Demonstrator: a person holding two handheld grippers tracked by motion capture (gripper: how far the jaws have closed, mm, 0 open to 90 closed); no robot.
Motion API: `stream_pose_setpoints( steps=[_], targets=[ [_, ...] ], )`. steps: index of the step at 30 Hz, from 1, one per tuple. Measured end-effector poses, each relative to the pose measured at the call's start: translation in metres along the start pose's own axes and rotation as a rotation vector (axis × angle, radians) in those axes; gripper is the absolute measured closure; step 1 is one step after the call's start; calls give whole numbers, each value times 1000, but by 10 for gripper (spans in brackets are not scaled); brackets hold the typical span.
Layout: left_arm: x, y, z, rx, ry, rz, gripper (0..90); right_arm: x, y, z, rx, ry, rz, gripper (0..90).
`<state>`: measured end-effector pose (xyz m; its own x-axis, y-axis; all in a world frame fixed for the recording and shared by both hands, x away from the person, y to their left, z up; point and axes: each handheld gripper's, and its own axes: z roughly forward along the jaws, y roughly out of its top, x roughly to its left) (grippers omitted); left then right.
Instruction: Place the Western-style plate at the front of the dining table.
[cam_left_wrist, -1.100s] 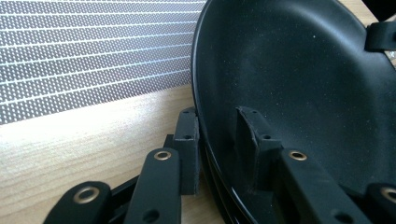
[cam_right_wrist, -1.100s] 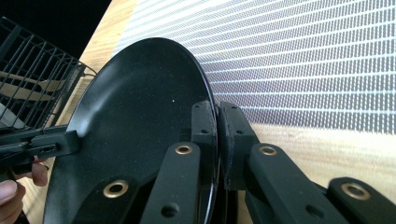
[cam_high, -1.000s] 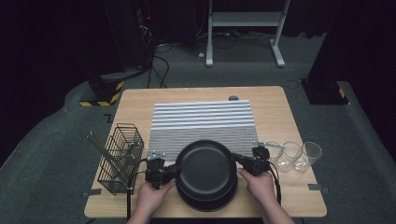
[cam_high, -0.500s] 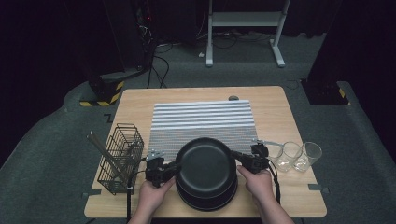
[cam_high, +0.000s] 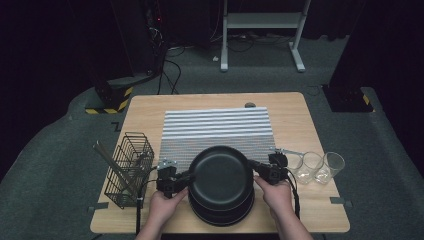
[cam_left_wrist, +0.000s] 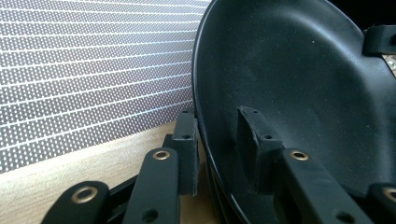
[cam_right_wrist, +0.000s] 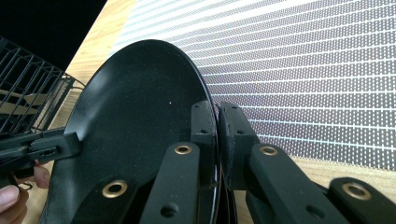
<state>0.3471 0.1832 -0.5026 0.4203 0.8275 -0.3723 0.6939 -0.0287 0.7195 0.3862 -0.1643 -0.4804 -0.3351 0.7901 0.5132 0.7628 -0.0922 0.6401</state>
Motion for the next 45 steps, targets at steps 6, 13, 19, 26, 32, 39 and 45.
stream_pose_setpoints(
  steps=[6,13,19,26,32,39,45],
  targets=[
    [-2,-1,1,-15,12,17,678,0,2,1,1,1,7,846],
    [-2,-4,1,-40,18,17,681,-1,1,2,7,-6,-7,841],
    [-2,-4,1,-47,10,13,687,-2,0,3,8,-6,-4,836],
    [0,-5,1,-55,4,8,690,-2,-1,3,8,0,-12,823],
    [0,-5,1,-61,6,10,692,-1,-4,3,15,1,-19,807],
    [0,-5,1,-59,6,13,693,1,-8,4,28,1,-25,790],
    [0,-6,2,-52,4,17,695,4,-14,4,38,-19,-47,784]
  ],
)
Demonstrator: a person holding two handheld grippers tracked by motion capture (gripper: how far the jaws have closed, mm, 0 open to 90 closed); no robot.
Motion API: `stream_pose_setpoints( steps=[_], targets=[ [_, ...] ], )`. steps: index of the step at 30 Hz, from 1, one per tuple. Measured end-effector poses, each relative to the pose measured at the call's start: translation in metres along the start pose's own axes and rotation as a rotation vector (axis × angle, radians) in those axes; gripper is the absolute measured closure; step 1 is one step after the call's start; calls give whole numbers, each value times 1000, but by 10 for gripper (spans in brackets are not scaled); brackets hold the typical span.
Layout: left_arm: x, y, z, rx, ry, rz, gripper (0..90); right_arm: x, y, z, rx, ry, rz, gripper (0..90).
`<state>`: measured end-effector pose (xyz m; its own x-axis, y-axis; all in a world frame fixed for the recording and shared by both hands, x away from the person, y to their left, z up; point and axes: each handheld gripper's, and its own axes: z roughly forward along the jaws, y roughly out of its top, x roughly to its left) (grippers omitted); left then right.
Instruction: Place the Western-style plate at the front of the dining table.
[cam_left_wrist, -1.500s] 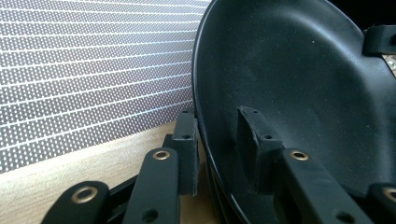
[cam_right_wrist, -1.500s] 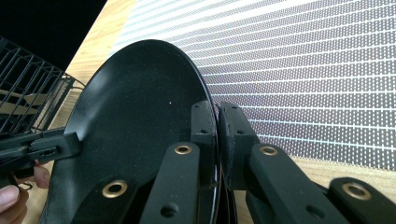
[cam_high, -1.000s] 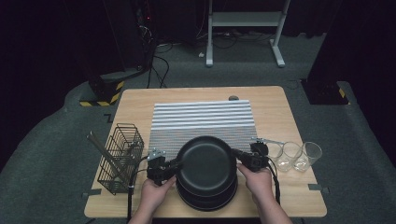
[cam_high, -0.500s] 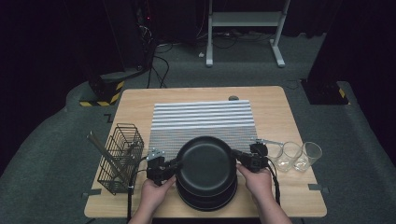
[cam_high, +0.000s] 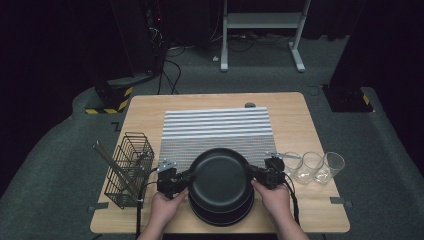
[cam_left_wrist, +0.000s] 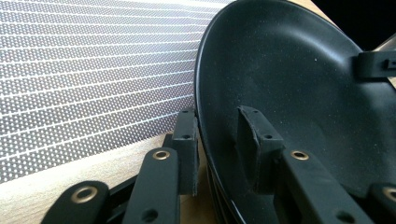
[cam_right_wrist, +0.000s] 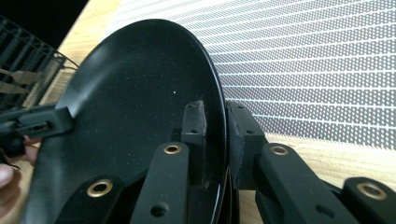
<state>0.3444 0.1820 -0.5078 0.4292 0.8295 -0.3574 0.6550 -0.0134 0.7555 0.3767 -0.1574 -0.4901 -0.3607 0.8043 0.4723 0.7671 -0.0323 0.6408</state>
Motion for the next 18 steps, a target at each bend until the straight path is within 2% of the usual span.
stream_pose_setpoints(
  steps=[8,18],
  targets=[
    [-1,0,0,-5,6,0,701,0,-4,-1,-8,-8,-18,802],
    [-1,2,0,-6,16,-12,712,2,0,-1,-20,-14,-20,810]
  ],
)
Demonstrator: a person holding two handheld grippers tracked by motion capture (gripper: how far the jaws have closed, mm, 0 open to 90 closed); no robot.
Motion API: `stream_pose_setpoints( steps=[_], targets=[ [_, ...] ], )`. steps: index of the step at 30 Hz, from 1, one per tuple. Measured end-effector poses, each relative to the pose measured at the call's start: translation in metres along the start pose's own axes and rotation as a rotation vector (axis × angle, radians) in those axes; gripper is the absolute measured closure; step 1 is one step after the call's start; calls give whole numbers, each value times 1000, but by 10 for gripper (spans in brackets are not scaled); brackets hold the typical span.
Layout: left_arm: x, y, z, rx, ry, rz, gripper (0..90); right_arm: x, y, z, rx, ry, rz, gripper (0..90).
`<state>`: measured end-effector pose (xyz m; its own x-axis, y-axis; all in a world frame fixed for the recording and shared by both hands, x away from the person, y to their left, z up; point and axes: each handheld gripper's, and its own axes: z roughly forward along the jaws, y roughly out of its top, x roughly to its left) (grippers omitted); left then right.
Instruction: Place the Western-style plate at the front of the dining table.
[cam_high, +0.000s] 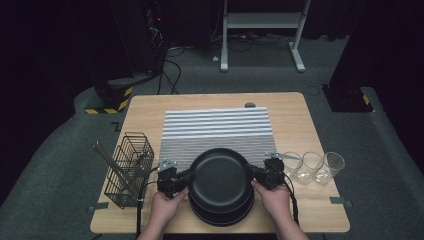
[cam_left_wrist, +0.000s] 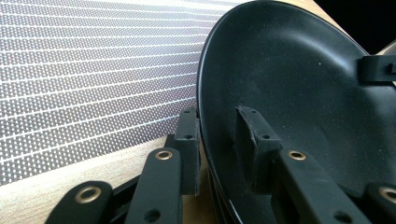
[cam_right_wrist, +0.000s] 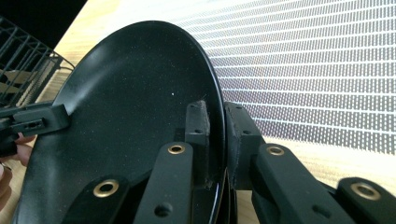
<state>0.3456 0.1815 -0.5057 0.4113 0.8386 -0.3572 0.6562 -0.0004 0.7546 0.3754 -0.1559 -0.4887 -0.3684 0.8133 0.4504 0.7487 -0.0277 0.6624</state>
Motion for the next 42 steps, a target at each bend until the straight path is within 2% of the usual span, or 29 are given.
stream_pose_setpoints(
  steps=[8,20,25,42],
  targets=[
    [1,4,1,-11,7,-8,720,2,8,1,-23,0,-6,815],
    [5,15,3,-36,17,9,735,2,20,3,-50,4,-5,817],
    [9,17,6,-49,11,-13,737,3,26,6,-59,6,-13,820],
    [8,16,7,-64,17,-4,736,0,24,12,-67,-22,-35,810]
  ],
)
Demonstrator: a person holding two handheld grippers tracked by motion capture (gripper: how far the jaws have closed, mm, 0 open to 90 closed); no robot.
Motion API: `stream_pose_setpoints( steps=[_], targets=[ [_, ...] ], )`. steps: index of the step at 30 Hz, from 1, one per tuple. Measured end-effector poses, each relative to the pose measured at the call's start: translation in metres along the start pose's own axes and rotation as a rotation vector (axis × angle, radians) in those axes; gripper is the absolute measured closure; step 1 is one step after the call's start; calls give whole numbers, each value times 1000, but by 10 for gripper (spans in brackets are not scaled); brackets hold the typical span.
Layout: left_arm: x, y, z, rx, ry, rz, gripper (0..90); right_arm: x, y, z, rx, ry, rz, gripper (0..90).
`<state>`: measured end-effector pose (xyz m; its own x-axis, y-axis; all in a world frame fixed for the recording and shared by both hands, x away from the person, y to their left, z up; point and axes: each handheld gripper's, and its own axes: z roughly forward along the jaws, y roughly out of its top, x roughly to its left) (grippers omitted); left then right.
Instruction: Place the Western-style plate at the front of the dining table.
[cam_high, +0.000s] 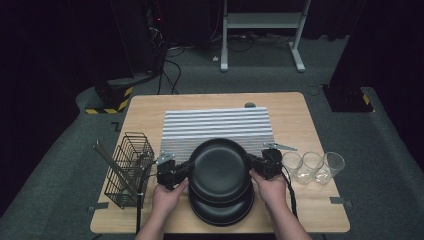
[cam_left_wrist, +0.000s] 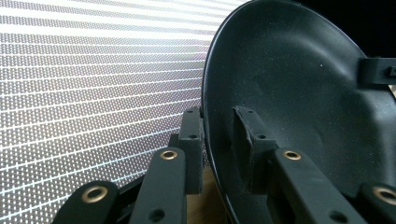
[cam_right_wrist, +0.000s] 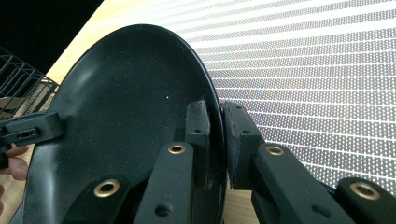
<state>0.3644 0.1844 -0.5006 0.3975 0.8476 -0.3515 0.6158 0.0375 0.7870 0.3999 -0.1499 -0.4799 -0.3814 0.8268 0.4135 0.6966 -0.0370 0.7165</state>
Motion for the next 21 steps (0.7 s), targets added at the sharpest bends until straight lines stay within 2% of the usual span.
stream_pose_setpoints(
  steps=[8,14,17,21],
  targets=[
    [-1,-1,-1,3,6,16,722,0,-2,0,-2,-6,-4,809],
    [0,-2,-2,11,-2,13,648,-2,-5,2,5,-9,5,806],
    [1,-3,-4,12,-11,-3,609,-3,-7,3,4,-9,5,806],
    [0,-4,-5,20,-19,2,569,-3,-7,3,3,-13,2,805]
  ],
)
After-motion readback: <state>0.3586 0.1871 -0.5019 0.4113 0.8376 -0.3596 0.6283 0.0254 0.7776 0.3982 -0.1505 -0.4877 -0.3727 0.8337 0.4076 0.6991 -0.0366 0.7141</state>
